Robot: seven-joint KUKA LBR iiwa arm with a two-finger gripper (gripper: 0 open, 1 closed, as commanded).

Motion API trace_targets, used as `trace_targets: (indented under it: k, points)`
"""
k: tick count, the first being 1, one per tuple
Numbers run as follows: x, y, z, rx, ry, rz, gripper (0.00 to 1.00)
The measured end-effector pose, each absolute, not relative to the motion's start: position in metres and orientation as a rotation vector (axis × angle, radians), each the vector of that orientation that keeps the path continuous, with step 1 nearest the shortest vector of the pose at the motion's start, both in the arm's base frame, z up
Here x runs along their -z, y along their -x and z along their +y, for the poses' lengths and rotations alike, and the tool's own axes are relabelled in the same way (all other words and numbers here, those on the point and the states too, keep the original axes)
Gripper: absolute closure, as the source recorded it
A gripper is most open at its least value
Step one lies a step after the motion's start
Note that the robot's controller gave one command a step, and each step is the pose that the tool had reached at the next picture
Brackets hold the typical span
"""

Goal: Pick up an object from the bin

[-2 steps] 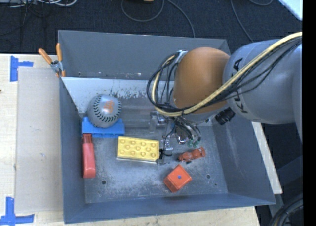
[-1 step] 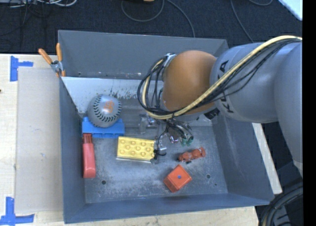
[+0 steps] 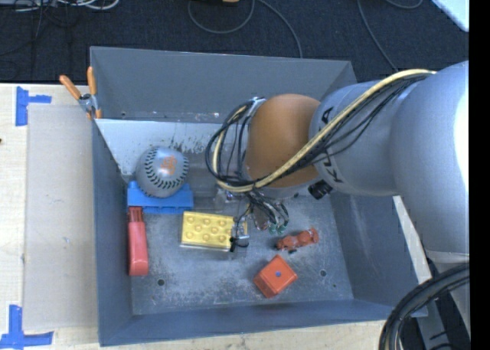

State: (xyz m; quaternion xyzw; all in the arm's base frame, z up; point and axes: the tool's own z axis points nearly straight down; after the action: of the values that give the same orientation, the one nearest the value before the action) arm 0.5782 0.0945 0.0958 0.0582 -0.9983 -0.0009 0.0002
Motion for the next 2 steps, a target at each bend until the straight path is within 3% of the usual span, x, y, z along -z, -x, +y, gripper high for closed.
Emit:
trace_targets:
  k: [1, 2]
  points:
    - [-0.0697, -0.5901, 0.1036, 0.003, -0.262, -3.134, 1.00]
    - [-0.0697, -0.5901, 0.1036, 0.003, -0.261, -3.134, 1.00]
